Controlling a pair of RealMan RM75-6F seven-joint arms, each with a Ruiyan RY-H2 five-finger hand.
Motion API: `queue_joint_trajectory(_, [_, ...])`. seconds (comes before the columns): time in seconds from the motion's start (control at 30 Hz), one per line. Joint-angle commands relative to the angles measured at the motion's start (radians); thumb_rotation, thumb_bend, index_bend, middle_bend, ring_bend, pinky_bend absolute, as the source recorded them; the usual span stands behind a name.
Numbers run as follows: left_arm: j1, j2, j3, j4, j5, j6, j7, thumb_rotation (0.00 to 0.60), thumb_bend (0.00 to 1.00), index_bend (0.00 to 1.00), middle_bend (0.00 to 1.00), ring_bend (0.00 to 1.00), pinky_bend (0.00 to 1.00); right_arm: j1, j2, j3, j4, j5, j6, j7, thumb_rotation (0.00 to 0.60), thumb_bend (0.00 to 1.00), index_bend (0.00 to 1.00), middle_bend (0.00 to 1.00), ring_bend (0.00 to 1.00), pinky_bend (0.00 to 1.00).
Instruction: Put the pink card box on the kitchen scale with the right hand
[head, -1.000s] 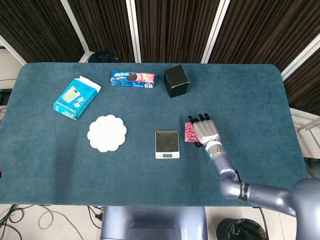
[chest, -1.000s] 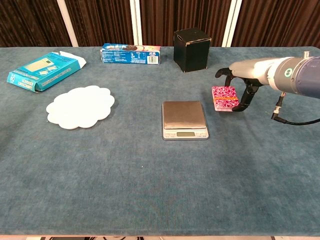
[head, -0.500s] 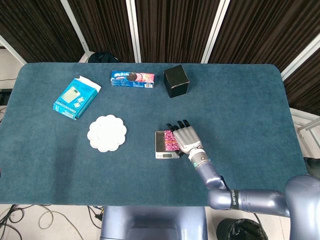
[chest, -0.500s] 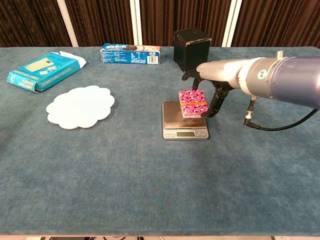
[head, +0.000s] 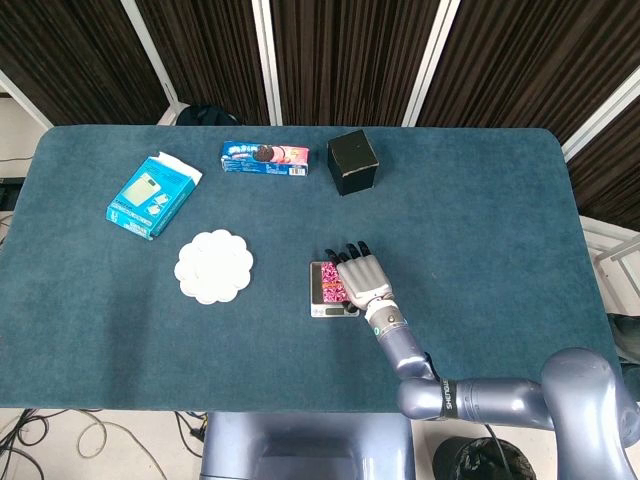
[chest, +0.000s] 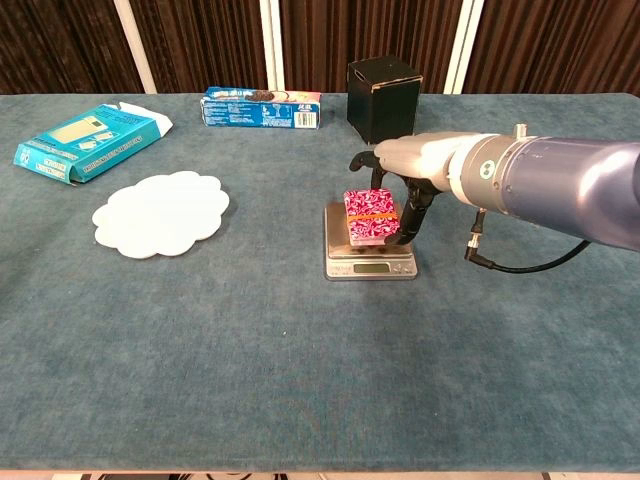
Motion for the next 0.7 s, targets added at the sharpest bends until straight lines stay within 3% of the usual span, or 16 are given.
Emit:
queue_joint_trajectory(0.03, [-0.001, 0.000, 0.000, 0.000, 0.000, -0.001, 0.000, 0.600, 0.66, 0.06, 0.00, 0.00, 0.00, 0.005, 0.005, -0.003, -0.007, 0.012, -0.009, -0.009, 0.600, 0.36, 0.00, 0.01, 0.00, 0.00])
queue_joint_trajectory(0.4, [-0.002, -0.002, 0.001, 0.003, 0.003, -0.001, 0.006, 0.600, 0.66, 0.06, 0.00, 0.00, 0.00, 0.013, 0.023, 0.004, -0.046, 0.044, 0.010, -0.023, 0.600, 0.35, 0.00, 0.00, 0.00, 0.00])
queue_joint_trajectory(0.6, [0.000, -0.001, 0.000, 0.004, 0.001, 0.001, 0.004, 0.600, 0.66, 0.06, 0.00, 0.00, 0.00, -0.036, 0.137, -0.010, -0.190, -0.031, 0.094, -0.004, 0.600, 0.35, 0.00, 0.00, 0.00, 0.00])
queue_joint_trajectory(0.7, [0.001, 0.000, 0.001, 0.004, 0.003, 0.003, 0.004, 0.600, 0.66, 0.06, 0.00, 0.00, 0.00, -0.104, 0.237, -0.060, -0.317, -0.137, 0.173, 0.019, 0.600, 0.35, 0.00, 0.00, 0.00, 0.00])
